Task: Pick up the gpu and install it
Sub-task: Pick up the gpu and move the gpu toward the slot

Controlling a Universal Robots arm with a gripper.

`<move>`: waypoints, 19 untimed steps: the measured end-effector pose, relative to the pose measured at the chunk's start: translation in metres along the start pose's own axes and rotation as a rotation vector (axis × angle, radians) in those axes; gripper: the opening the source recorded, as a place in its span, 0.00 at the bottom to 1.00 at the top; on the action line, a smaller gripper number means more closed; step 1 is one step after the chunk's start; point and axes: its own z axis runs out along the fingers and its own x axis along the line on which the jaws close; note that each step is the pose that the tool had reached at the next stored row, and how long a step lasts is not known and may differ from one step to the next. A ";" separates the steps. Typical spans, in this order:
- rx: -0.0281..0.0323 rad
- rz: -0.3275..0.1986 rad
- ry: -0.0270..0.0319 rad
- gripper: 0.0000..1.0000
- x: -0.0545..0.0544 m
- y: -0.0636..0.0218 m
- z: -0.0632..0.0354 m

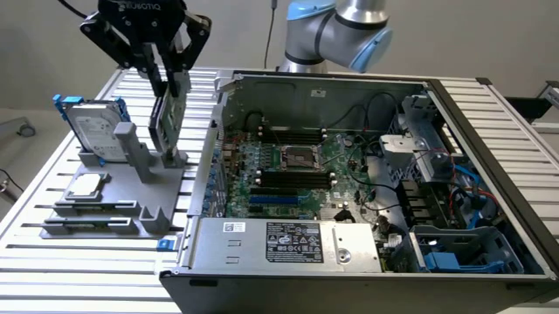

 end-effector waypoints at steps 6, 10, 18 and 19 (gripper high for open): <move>-0.0015 0.001 0.0160 0.26 -0.027 -0.0040 -0.0083; -0.0022 0.002 0.0300 0.26 -0.045 -0.0069 -0.0087; 0.0054 0.003 0.0397 0.26 -0.082 -0.0111 -0.0061; 0.0064 0.003 0.0398 0.26 -0.086 -0.0115 -0.0049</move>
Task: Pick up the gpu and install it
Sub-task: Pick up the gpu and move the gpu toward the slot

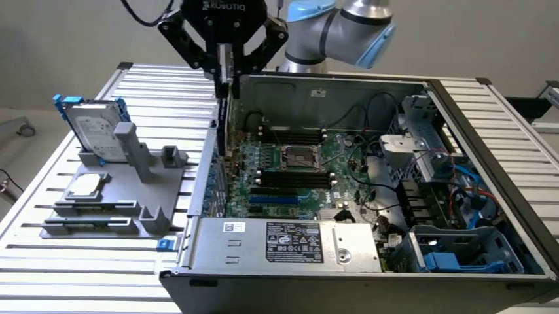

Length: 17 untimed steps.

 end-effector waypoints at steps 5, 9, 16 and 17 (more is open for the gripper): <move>0.0013 0.000 0.0000 0.26 -0.023 -0.0017 0.0074; 0.0014 0.000 0.0001 0.26 -0.042 -0.0030 0.0136; 0.0013 0.000 0.0001 0.26 -0.074 -0.0052 0.0246; 0.0013 0.000 0.0000 0.26 -0.079 -0.0055 0.0263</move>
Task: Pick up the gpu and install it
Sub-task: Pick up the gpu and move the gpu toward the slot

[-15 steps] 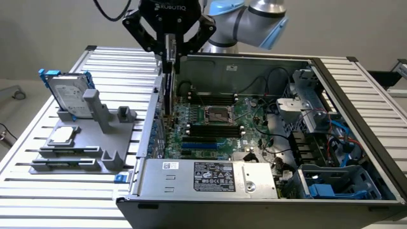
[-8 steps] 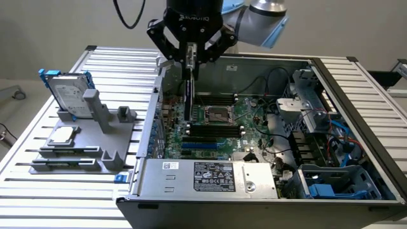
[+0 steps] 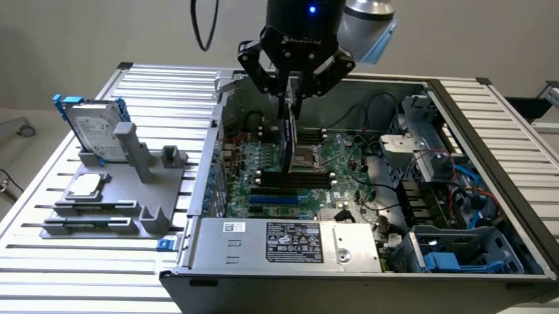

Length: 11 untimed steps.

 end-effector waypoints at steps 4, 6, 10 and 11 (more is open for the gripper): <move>-0.0004 0.004 -0.0004 0.26 -0.018 -0.0012 0.0064; -0.0002 0.007 -0.0004 0.26 -0.025 -0.0016 0.0095; -0.0008 0.016 -0.0009 0.26 -0.037 -0.0024 0.0163; -0.0009 0.017 -0.0010 0.26 -0.038 -0.0025 0.0180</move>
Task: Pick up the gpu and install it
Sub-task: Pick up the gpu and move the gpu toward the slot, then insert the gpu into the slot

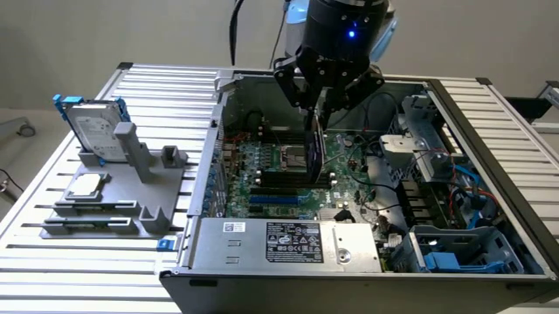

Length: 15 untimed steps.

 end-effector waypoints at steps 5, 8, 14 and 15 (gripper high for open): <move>0.0001 0.000 0.0012 0.26 0.000 -0.0001 0.0003; 0.0000 0.000 0.0012 0.26 0.000 0.0000 0.0003; -0.0001 0.000 0.0012 0.26 0.000 0.0000 0.0003; 0.0000 0.000 0.0012 0.26 0.000 0.0000 0.0003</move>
